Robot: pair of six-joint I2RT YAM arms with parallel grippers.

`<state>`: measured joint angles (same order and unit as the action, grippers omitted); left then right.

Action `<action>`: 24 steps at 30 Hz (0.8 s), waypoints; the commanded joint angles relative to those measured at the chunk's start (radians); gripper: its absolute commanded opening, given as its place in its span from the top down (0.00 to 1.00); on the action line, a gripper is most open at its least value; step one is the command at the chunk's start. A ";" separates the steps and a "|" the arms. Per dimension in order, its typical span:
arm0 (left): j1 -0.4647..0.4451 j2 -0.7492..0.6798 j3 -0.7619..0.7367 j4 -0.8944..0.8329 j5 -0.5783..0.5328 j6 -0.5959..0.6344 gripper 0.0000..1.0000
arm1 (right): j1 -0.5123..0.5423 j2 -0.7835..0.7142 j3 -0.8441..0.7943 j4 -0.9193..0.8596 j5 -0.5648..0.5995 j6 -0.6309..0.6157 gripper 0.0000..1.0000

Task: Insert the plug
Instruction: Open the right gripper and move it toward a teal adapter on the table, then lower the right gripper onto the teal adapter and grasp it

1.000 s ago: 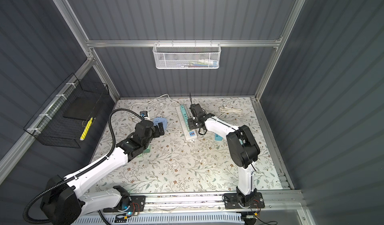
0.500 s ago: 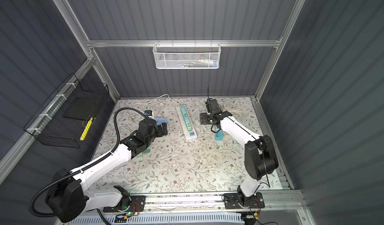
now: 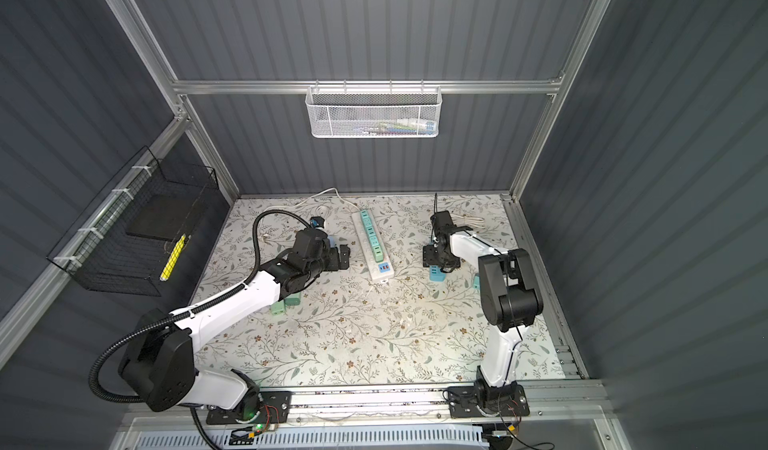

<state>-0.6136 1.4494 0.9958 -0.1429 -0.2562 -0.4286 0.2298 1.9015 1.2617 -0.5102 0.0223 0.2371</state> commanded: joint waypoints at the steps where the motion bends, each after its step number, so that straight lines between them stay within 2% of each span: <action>1: 0.005 -0.006 0.023 -0.029 0.015 0.024 0.00 | -0.001 0.013 0.012 -0.039 -0.035 0.036 0.31; 6: 0.005 -0.017 0.004 -0.020 0.006 0.021 0.00 | 0.007 0.011 -0.004 -0.058 -0.013 0.067 0.49; 11: 0.005 -0.016 -0.027 -0.009 0.023 0.001 0.00 | 0.054 -0.046 -0.067 -0.036 -0.026 0.065 0.55; 20: 0.005 0.001 -0.060 0.017 0.018 -0.051 0.00 | 0.211 -0.173 -0.241 -0.011 -0.032 0.174 0.51; 22: 0.005 0.004 -0.062 0.025 0.023 -0.048 0.00 | 0.229 -0.187 -0.250 -0.022 -0.032 0.171 0.46; 24: 0.005 0.014 -0.050 0.020 0.028 -0.041 0.00 | 0.230 -0.194 -0.242 -0.041 -0.040 0.161 0.33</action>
<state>-0.6136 1.4494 0.9466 -0.1337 -0.2451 -0.4576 0.4557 1.7184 1.0271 -0.5102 0.0006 0.3763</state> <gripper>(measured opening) 0.998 0.618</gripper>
